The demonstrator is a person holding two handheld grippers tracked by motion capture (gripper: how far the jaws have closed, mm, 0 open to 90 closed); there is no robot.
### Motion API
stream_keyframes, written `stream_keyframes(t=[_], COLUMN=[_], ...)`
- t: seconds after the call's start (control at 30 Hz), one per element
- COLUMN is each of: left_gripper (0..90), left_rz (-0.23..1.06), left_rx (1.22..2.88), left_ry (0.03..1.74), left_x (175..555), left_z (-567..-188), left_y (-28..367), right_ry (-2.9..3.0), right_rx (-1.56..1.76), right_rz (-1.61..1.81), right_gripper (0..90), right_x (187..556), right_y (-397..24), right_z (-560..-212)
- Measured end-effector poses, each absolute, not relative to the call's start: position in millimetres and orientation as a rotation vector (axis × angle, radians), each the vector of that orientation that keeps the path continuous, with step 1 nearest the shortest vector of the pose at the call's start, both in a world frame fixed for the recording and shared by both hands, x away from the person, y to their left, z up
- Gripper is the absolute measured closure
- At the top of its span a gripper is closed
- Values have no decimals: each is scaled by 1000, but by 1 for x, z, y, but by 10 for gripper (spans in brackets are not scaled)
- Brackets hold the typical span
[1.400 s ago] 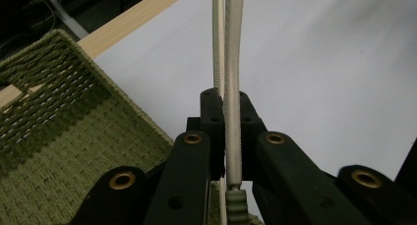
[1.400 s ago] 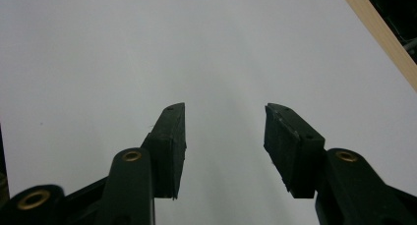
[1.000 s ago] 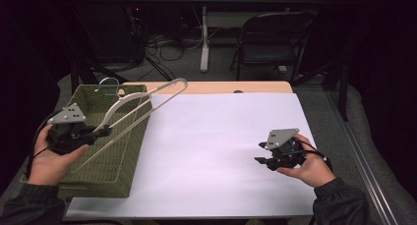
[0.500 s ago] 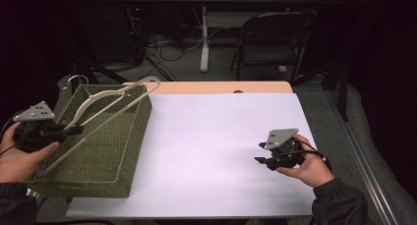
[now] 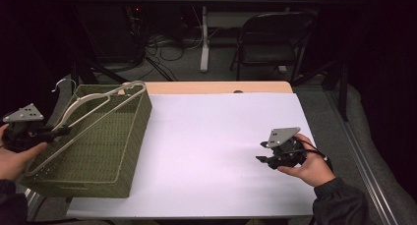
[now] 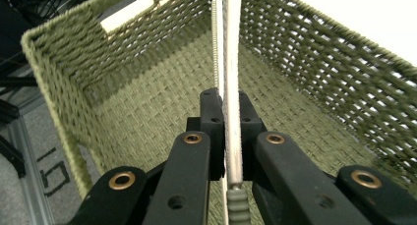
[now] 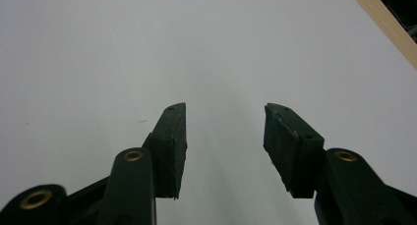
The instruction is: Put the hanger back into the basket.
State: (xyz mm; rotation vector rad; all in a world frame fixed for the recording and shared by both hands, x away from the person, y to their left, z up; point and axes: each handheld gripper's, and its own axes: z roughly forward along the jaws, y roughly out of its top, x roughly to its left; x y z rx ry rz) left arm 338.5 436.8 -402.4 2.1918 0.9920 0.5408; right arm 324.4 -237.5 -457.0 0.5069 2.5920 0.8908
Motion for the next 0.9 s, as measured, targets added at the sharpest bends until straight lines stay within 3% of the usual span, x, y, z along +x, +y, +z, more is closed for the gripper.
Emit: stream_keyframes(t=[0.9], left_gripper=[873], left_rz=[447], left_rx=[2254], left_ry=[1123], left_x=[354], left_z=[-467], left_y=[438], right_ry=[2586], right_rx=[545], right_rz=[887], right_gripper=[506], right_x=[323], right_y=[-248], right_z=[-461])
